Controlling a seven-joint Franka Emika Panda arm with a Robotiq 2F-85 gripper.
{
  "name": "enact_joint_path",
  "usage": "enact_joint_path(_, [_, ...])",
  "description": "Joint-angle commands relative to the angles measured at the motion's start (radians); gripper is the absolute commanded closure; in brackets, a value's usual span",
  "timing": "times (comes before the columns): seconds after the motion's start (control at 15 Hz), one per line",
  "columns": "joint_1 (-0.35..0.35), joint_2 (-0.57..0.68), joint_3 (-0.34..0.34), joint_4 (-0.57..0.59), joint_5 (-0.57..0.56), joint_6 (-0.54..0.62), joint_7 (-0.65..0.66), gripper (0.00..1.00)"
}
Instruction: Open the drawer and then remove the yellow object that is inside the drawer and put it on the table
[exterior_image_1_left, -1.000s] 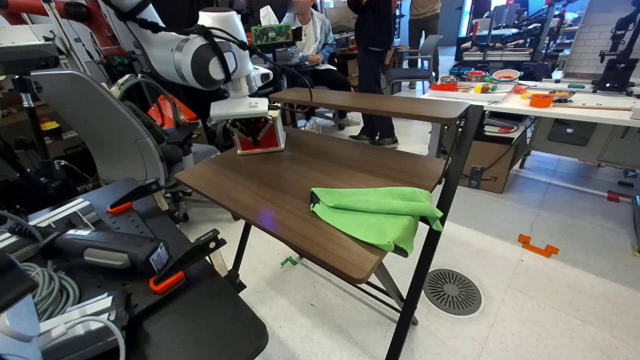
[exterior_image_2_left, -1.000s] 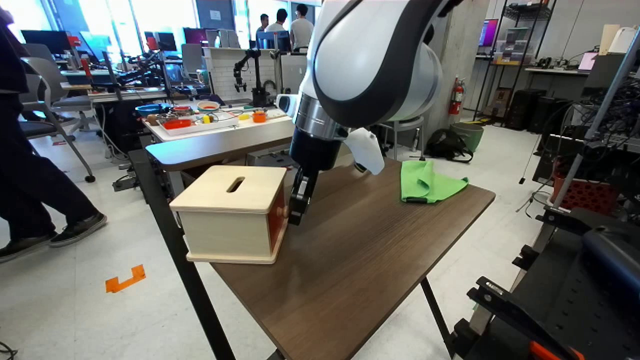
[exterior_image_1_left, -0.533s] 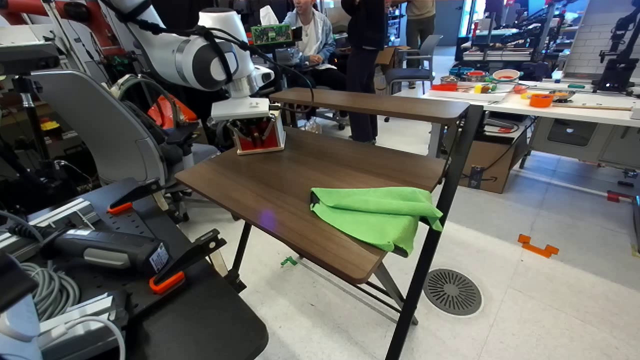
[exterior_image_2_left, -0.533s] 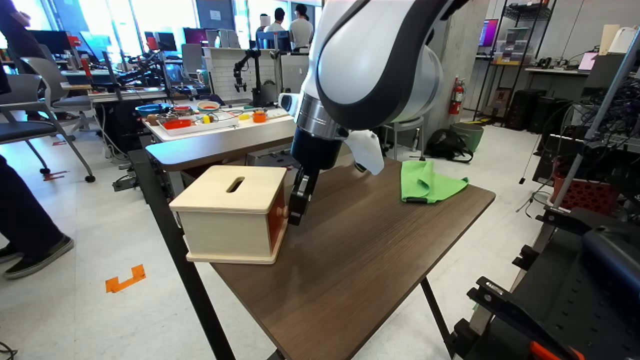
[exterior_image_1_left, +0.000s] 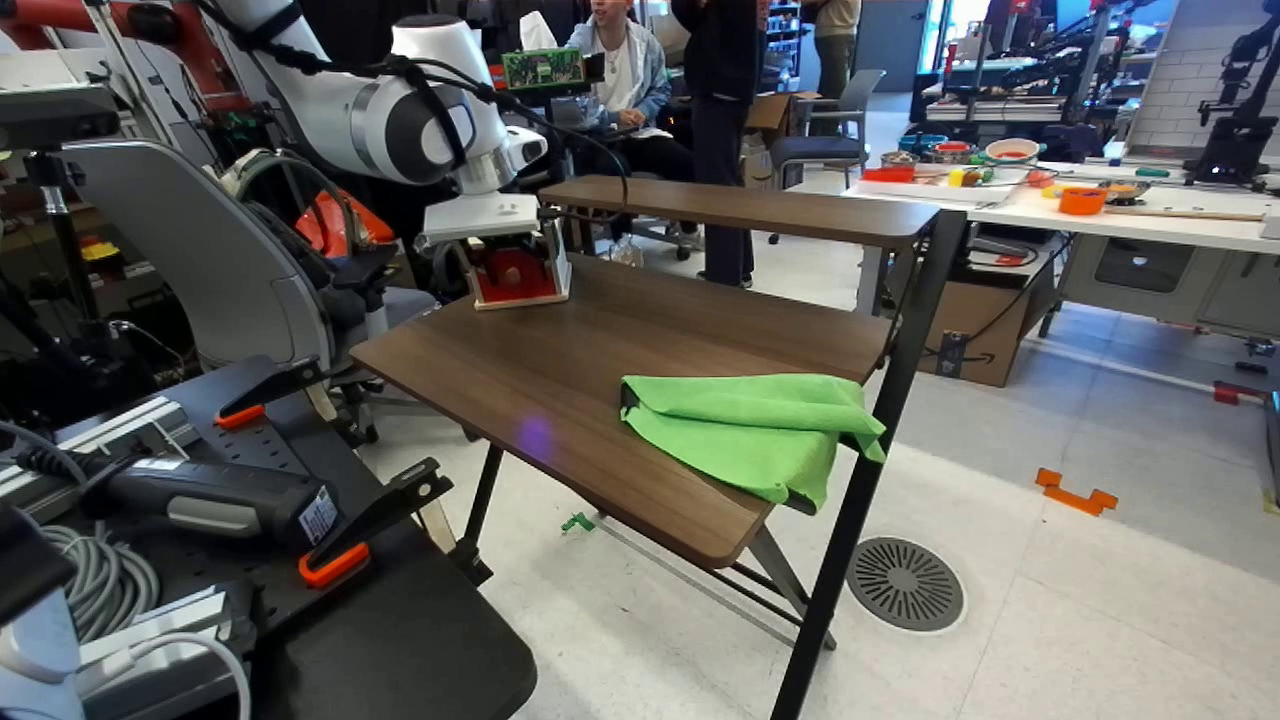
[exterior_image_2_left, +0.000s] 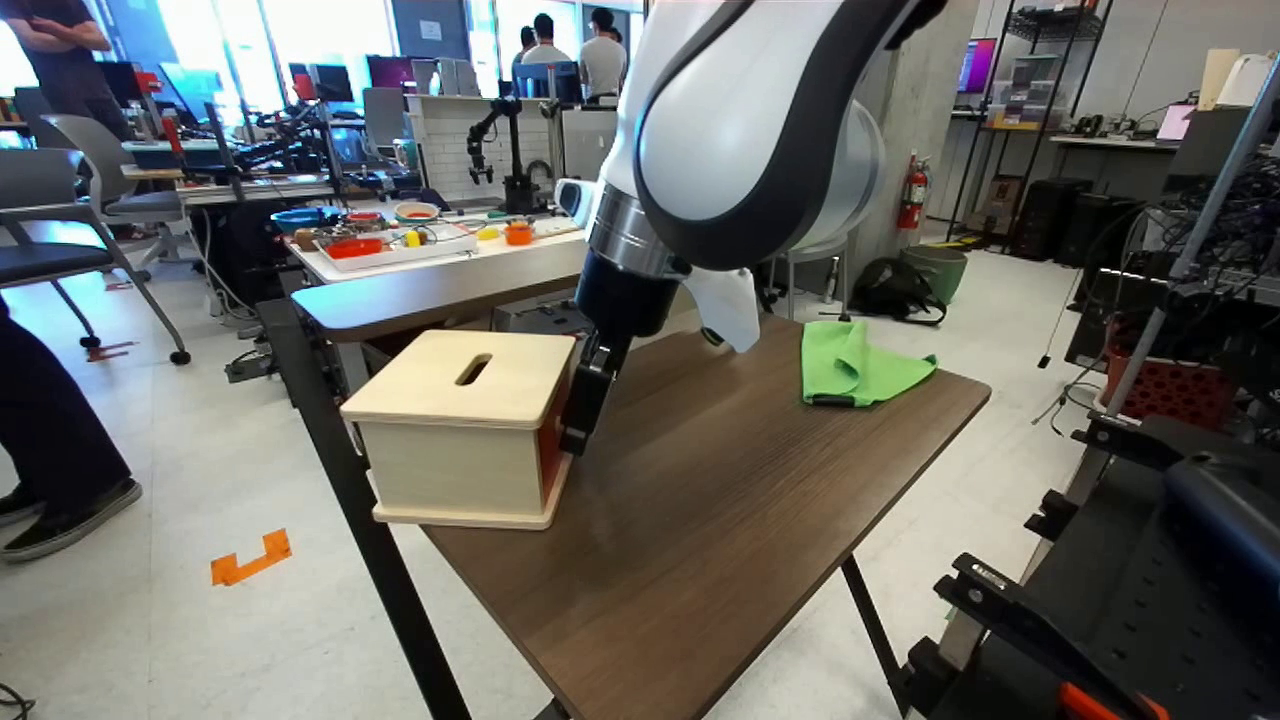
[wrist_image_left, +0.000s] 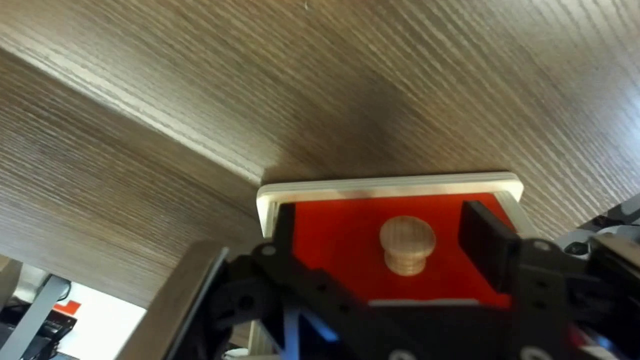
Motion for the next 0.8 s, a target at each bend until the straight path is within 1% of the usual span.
enact_joint_path(0.0, [0.004,0.021,0.007,0.017,-0.036,0.044,0.038,0.35])
enact_joint_path(0.07, [0.007,0.021,0.005,0.017,-0.039,0.049,0.039,0.31])
enact_joint_path(0.13, [0.008,0.022,0.005,0.017,-0.040,0.053,0.039,0.32])
enact_joint_path(0.2, [0.006,0.021,0.006,0.015,-0.040,0.056,0.039,0.39])
enact_joint_path(0.27, [0.006,0.020,0.005,0.015,-0.040,0.056,0.039,0.48])
enact_joint_path(0.4, [0.005,0.020,0.005,0.013,-0.040,0.056,0.039,0.64])
enact_joint_path(0.6, [0.002,0.018,0.009,0.006,-0.040,0.053,0.036,0.85])
enact_joint_path(0.73, [-0.001,0.009,0.011,-0.008,-0.041,0.044,0.035,0.96])
